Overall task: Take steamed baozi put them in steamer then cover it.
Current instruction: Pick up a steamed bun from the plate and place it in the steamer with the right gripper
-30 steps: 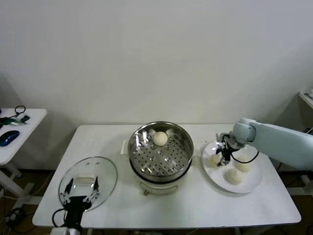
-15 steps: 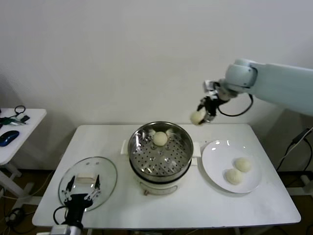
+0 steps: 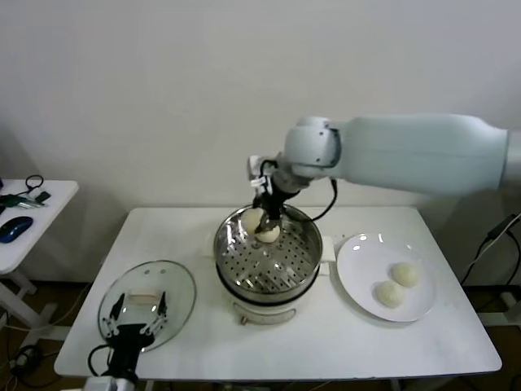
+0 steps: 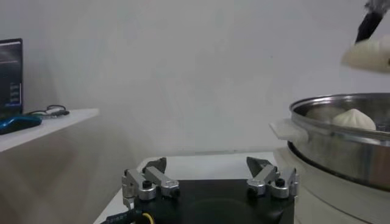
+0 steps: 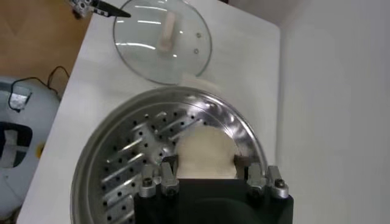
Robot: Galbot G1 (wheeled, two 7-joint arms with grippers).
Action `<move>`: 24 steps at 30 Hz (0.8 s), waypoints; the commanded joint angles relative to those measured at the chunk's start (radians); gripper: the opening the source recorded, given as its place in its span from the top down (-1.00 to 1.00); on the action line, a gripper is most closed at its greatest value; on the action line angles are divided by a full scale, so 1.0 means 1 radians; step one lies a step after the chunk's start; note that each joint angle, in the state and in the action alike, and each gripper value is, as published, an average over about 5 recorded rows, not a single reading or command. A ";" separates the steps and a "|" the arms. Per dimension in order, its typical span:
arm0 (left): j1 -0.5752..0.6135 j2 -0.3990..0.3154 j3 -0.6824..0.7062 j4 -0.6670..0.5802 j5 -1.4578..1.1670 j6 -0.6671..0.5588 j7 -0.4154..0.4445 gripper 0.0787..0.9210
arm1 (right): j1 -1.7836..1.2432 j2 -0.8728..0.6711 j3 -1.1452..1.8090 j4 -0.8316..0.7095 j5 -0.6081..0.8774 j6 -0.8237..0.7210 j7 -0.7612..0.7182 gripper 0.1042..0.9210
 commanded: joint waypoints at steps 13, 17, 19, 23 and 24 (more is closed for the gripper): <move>-0.005 -0.002 0.008 0.005 0.007 0.004 0.001 -0.77 | -0.283 0.099 0.036 -0.134 -0.113 -0.054 0.098 -0.28; -0.002 -0.002 0.009 0.005 0.010 0.002 0.000 -0.77 | -0.295 0.097 0.056 -0.149 -0.129 -0.056 0.117 -0.32; -0.001 -0.001 0.008 0.007 0.010 0.001 0.000 -0.77 | -0.284 0.089 0.062 -0.145 -0.132 -0.049 0.108 -0.38; 0.002 -0.001 0.008 0.003 0.012 0.001 -0.001 -0.77 | -0.200 0.033 0.049 -0.102 -0.137 -0.002 0.041 -0.62; 0.003 -0.001 0.008 0.001 0.012 0.002 0.000 -0.77 | -0.168 0.010 0.038 -0.091 -0.140 0.018 0.017 -0.67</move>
